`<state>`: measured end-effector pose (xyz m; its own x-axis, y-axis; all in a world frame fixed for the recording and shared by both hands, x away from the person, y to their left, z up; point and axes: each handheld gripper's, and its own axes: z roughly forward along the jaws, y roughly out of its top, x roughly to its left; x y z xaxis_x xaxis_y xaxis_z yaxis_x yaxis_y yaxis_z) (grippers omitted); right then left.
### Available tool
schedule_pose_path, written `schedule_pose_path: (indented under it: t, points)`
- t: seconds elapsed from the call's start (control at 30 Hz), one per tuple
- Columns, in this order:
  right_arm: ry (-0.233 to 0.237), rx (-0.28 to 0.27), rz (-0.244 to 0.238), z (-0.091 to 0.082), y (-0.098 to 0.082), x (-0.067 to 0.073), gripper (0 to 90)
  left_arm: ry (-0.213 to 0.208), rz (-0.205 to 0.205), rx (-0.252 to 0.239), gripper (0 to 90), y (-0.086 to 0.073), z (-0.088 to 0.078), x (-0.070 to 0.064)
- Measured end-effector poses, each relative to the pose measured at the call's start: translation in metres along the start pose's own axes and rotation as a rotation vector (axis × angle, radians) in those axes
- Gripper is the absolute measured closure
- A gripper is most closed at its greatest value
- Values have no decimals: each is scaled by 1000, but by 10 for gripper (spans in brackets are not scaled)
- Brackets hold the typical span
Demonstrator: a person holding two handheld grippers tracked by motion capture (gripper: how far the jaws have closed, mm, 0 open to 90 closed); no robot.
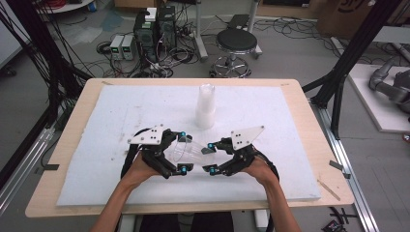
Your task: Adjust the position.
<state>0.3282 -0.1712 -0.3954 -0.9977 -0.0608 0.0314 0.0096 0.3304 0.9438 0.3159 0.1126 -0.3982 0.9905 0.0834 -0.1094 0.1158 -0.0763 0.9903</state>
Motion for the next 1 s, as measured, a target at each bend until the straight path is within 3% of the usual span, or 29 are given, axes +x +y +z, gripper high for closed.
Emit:
schedule_pose_path:
  t: [0.7,1.0]
  points:
    - [11,18,7,4,-3,-1,438,-28,13,5,275,1,0,2]
    - [6,14,7,4,-3,-1,437,-22,14,-2,303,1,0,1]
